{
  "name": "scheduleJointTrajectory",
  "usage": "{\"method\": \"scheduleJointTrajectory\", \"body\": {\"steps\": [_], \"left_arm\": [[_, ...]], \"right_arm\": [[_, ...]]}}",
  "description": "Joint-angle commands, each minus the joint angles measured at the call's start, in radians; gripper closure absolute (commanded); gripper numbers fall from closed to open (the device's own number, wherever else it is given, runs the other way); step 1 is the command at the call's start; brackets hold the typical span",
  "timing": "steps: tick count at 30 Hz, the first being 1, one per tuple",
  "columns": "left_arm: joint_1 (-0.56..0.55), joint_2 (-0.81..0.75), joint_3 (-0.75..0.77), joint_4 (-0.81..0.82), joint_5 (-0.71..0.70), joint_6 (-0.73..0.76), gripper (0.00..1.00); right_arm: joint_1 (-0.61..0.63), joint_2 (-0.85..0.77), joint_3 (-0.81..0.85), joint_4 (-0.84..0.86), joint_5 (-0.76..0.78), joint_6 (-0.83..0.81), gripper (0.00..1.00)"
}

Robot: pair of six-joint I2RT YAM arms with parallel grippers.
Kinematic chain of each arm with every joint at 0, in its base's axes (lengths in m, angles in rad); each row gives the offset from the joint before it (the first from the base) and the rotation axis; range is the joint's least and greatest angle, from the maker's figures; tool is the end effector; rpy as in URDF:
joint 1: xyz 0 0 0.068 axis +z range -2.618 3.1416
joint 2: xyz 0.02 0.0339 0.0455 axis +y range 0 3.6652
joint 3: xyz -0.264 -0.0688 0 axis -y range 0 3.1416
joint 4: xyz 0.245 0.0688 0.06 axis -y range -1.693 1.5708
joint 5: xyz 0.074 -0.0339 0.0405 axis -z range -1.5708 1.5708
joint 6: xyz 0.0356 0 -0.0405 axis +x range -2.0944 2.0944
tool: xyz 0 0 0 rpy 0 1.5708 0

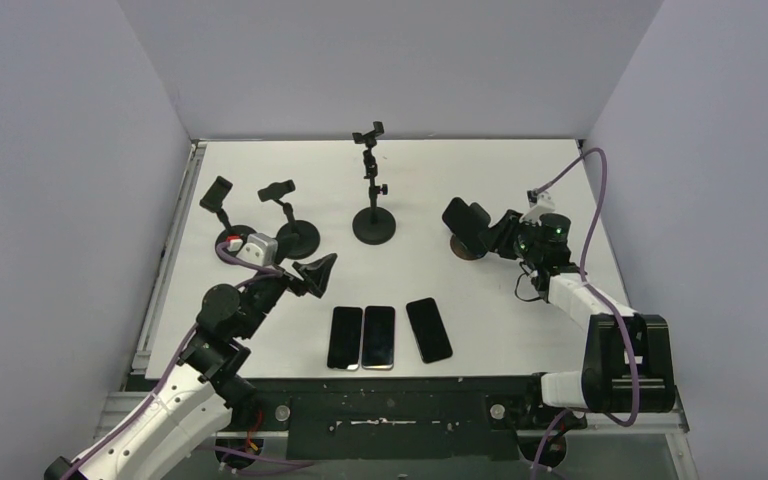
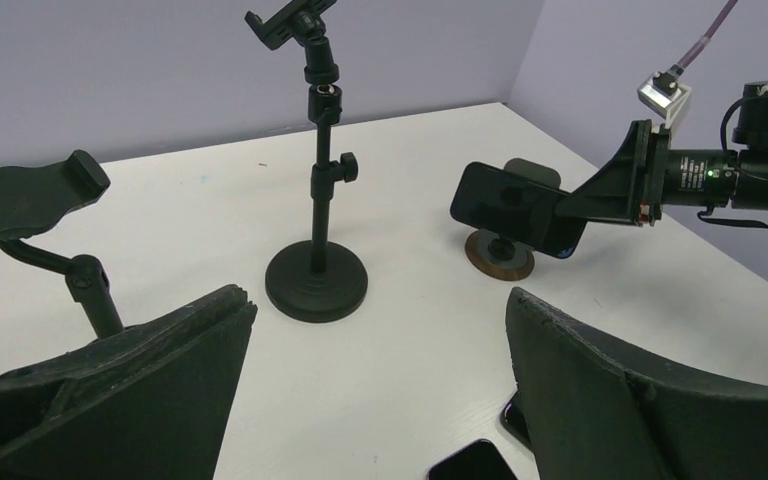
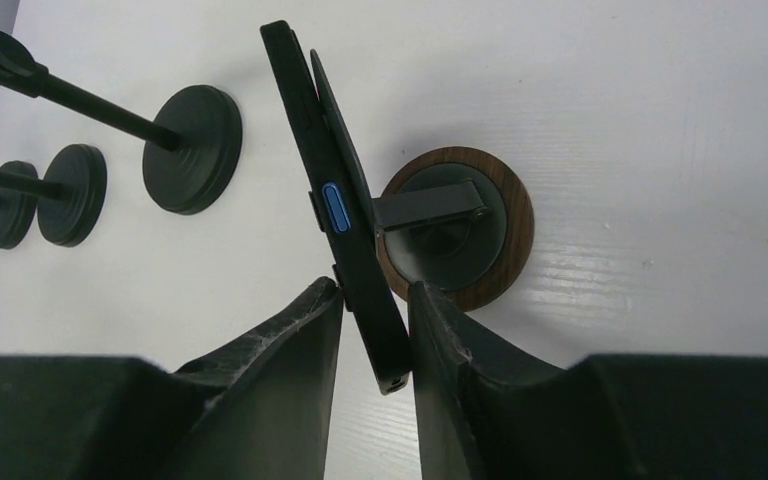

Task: Remove the phone from the phone stand
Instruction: Remove the phone from the phone stand, then place the phone at the center of the board.

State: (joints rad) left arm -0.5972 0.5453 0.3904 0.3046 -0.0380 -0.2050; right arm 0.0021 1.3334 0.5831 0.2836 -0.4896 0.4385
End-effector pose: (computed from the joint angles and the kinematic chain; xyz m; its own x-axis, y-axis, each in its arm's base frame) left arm 0.1281 -0.0855 0.2883 0.0127 -0.2546 -0.9670 0.5448 0.8126 -0.2068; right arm 0.2721 0.0173 0.1995 -0.5865 0.3735 -0.7187 -0.1909 0.7986 0.5708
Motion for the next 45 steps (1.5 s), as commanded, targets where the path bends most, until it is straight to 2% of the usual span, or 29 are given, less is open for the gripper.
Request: {"method": "scheduleJointTrajectory", "body": {"steps": [1, 5, 10, 22, 27, 39, 45], "left_arm": [[-0.007, 0.001, -0.002, 0.050, 0.018, 0.010, 0.05], [-0.008, 0.002, -0.004, 0.058, 0.020, 0.007, 0.05], [-0.009, -0.002, -0.004, 0.057, 0.020, 0.007, 0.05], [-0.012, -0.009, -0.005, 0.056, 0.020, 0.006, 0.05], [-0.013, -0.014, -0.005, 0.049, 0.013, 0.006, 0.05], [-0.013, -0.006, -0.005, 0.056, 0.022, -0.010, 0.05], [-0.015, -0.001, -0.005, 0.053, 0.024, -0.014, 0.05]], "right_arm": [[0.001, -0.020, -0.001, 0.062, -0.005, -0.020, 0.70], [0.000, -0.065, -0.005, 0.023, 0.014, -0.031, 0.80], [0.000, -0.126, -0.001, -0.023, 0.011, -0.041, 1.00], [0.001, -0.374, 0.004, -0.127, -0.023, 0.003, 1.00], [0.001, -0.537, -0.027, -0.233, -0.009, 0.062, 1.00], [0.119, -0.969, -0.211, -0.577, 0.063, 0.209, 1.00], [0.213, -0.997, -0.287, -0.591, 0.167, 0.285, 1.00]]}}
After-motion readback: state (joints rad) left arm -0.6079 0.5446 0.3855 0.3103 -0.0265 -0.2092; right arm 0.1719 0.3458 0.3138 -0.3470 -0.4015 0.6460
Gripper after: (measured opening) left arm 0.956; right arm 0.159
